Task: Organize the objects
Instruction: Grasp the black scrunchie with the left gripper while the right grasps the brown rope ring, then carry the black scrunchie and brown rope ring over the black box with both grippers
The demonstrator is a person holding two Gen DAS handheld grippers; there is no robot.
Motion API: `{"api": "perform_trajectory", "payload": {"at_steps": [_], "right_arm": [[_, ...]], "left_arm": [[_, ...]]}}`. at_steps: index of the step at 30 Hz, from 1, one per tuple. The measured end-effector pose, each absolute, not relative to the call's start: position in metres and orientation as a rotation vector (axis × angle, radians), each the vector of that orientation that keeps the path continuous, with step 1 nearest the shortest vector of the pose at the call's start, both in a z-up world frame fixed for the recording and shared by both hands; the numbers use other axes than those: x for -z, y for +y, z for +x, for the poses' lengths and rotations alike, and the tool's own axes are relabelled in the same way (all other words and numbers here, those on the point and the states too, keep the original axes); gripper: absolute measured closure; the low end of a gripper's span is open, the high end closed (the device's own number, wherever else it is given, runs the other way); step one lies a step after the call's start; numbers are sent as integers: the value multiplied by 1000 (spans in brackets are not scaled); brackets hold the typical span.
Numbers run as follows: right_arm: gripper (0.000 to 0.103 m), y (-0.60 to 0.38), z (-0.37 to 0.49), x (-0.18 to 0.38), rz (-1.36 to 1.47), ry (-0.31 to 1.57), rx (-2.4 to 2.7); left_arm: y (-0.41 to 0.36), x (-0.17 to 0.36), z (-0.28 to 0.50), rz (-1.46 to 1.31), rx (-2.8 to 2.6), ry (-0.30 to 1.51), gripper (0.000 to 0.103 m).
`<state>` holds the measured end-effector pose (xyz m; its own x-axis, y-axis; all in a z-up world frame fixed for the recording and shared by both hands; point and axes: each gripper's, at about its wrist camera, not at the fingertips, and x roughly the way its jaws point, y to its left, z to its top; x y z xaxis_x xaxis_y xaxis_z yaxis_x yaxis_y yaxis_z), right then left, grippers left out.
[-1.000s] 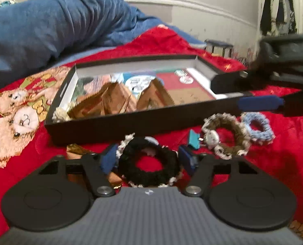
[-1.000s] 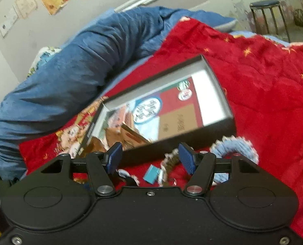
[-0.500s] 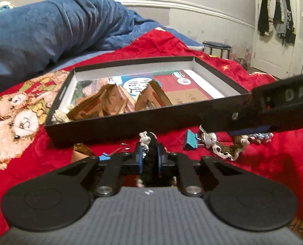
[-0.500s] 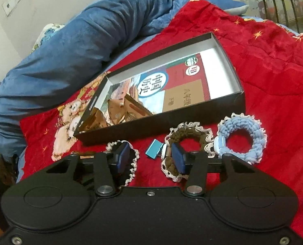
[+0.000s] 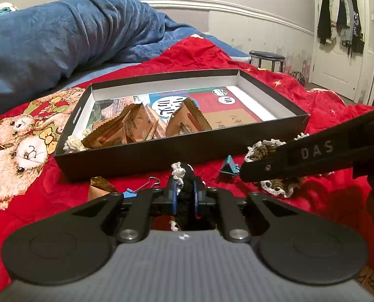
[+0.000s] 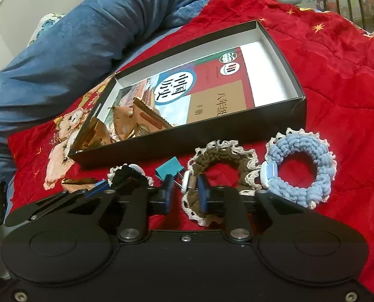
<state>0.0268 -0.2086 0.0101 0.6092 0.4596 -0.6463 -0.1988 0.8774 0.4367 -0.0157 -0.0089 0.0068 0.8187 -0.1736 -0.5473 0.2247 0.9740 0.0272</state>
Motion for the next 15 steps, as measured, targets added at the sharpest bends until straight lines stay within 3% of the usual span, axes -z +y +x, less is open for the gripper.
{"api": "perform_trajectory", "payload": {"at_steps": [15], "right_arm": [[90, -227, 21, -19, 469, 757, -392]], "left_arm": [[-7, -8, -16, 71, 215, 564, 88]]}}
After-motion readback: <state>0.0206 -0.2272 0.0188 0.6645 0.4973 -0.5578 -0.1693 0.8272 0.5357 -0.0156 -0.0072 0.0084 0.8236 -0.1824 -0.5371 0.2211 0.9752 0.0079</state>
